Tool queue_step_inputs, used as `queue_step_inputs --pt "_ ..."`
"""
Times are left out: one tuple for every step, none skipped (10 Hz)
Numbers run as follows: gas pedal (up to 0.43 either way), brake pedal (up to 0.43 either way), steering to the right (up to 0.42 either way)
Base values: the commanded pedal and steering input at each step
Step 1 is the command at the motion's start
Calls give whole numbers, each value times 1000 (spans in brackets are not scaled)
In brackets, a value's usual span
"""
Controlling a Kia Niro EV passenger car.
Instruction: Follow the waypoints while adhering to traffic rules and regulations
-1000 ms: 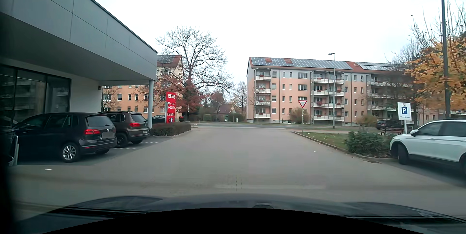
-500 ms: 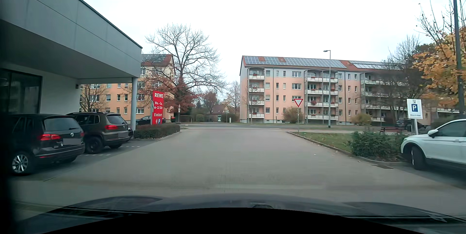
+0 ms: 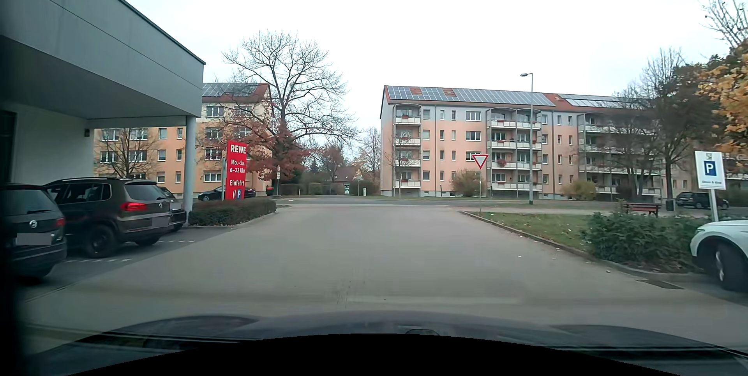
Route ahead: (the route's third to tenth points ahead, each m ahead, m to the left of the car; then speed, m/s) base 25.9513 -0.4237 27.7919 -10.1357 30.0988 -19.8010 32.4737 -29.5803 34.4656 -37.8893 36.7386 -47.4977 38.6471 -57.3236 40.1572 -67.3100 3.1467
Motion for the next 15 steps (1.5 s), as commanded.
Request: queue_step_inputs --pt "157 0 3" --pt "150 0 3" --pt "150 0 2" --pt "150 0 0" --pt "150 0 0" --pt "150 0 0" --pt "150 0 2" --pt "150 0 9" --pt "138 0 16" --pt "138 0 19" --pt "130 0 21" --pt "130 0 23" --pt "118 0 23" --pt "110 0 23" --pt "98 0 23"
